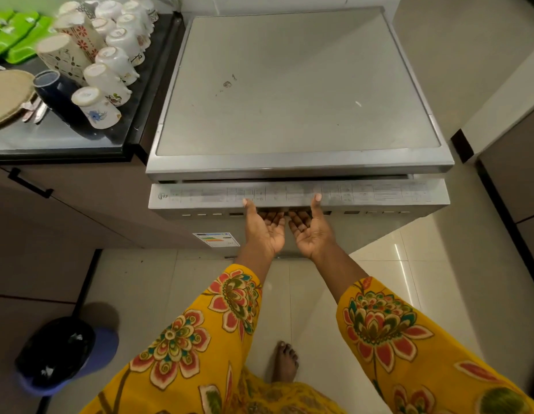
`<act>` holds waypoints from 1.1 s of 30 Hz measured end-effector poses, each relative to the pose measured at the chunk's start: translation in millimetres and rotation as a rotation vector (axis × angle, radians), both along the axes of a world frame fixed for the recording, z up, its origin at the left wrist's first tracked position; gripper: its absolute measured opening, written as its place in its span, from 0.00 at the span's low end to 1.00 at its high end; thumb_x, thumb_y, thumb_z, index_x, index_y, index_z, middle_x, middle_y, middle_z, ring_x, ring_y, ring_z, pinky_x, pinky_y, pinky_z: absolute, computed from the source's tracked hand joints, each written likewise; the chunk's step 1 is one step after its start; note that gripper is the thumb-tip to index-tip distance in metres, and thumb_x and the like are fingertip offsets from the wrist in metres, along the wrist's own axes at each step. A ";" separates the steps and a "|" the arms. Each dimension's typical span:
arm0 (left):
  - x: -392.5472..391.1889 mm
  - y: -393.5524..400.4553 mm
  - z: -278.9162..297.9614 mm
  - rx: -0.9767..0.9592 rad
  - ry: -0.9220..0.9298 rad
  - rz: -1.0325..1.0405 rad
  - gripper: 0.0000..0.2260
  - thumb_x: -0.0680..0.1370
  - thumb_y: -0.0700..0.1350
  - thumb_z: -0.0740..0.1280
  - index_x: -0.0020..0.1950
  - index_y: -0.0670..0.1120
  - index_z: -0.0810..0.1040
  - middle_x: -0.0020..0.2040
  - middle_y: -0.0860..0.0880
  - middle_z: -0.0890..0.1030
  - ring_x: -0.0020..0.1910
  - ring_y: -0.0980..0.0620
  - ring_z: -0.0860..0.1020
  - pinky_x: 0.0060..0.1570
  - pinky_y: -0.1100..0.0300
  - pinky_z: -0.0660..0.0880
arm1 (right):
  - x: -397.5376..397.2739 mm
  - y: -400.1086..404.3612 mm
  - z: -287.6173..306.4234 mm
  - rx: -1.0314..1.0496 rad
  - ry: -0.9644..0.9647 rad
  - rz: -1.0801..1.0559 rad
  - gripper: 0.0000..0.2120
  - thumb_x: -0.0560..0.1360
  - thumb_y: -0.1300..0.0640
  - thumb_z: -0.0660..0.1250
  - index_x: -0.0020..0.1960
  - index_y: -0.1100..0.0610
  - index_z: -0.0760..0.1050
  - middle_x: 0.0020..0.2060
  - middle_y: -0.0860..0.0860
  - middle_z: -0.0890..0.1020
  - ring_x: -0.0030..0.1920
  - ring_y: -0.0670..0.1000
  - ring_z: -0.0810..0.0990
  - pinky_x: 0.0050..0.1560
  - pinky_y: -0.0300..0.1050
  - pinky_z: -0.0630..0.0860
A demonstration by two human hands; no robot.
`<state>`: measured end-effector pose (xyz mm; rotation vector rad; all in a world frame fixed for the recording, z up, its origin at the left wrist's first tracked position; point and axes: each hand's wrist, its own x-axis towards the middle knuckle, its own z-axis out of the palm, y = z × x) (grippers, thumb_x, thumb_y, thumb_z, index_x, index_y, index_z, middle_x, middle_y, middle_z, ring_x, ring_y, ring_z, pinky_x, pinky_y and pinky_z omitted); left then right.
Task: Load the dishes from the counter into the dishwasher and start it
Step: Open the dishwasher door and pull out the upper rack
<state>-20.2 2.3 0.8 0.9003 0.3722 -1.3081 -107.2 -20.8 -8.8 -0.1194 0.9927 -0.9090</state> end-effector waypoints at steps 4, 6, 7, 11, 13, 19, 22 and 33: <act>-11.2 36.3 -16.9 -0.031 -0.013 0.035 0.23 0.79 0.59 0.58 0.63 0.42 0.72 0.51 0.43 0.78 0.50 0.48 0.77 0.60 0.56 0.71 | -12.3 33.8 -14.2 -0.017 0.040 -0.003 0.24 0.77 0.46 0.63 0.66 0.60 0.69 0.49 0.53 0.79 0.51 0.50 0.77 0.62 0.45 0.69; -16.5 53.2 -22.4 -0.027 -0.015 0.049 0.21 0.79 0.59 0.58 0.60 0.44 0.74 0.50 0.45 0.78 0.49 0.50 0.77 0.56 0.58 0.72 | -17.6 50.1 -20.2 -0.007 0.026 -0.017 0.25 0.76 0.47 0.63 0.68 0.59 0.69 0.50 0.52 0.79 0.50 0.48 0.77 0.61 0.44 0.68; -19.7 61.3 -24.2 -0.010 -0.015 0.053 0.20 0.79 0.59 0.58 0.60 0.44 0.74 0.50 0.45 0.78 0.48 0.50 0.77 0.54 0.59 0.73 | -20.1 58.3 -22.0 0.000 0.022 -0.025 0.24 0.76 0.47 0.63 0.68 0.59 0.69 0.50 0.52 0.79 0.50 0.48 0.77 0.60 0.44 0.68; -31.9 95.0 -33.9 0.022 0.029 0.078 0.23 0.80 0.58 0.58 0.66 0.43 0.72 0.52 0.45 0.78 0.50 0.49 0.77 0.62 0.55 0.71 | -29.0 93.4 -28.4 0.044 0.016 -0.075 0.23 0.76 0.49 0.64 0.66 0.61 0.70 0.48 0.54 0.80 0.50 0.50 0.79 0.59 0.45 0.71; -37.1 112.9 -39.9 0.025 0.059 0.103 0.23 0.80 0.57 0.58 0.67 0.43 0.70 0.53 0.44 0.78 0.51 0.48 0.77 0.65 0.53 0.70 | -35.0 112.1 -34.6 0.062 0.024 -0.089 0.23 0.76 0.49 0.65 0.66 0.61 0.69 0.49 0.54 0.80 0.51 0.51 0.79 0.64 0.47 0.70; -55.0 168.6 -60.3 0.106 0.122 0.110 0.24 0.81 0.57 0.54 0.71 0.43 0.67 0.68 0.42 0.72 0.67 0.46 0.70 0.68 0.53 0.65 | -52.4 172.3 -56.1 0.132 0.037 -0.116 0.22 0.77 0.50 0.63 0.67 0.60 0.68 0.50 0.54 0.80 0.58 0.54 0.77 0.70 0.50 0.66; -65.5 191.0 -69.6 0.150 0.137 0.149 0.24 0.81 0.58 0.53 0.73 0.45 0.65 0.71 0.42 0.69 0.71 0.44 0.66 0.72 0.50 0.60 | -60.7 201.7 -69.5 0.171 0.053 -0.129 0.23 0.78 0.50 0.61 0.69 0.61 0.66 0.50 0.55 0.80 0.61 0.55 0.75 0.70 0.50 0.65; -75.1 246.0 -110.9 0.290 0.017 0.021 0.29 0.75 0.55 0.67 0.71 0.43 0.64 0.59 0.42 0.74 0.65 0.43 0.71 0.65 0.49 0.69 | -84.8 264.6 -113.1 0.218 0.064 -0.073 0.22 0.79 0.48 0.59 0.70 0.56 0.65 0.65 0.56 0.75 0.63 0.55 0.74 0.70 0.50 0.64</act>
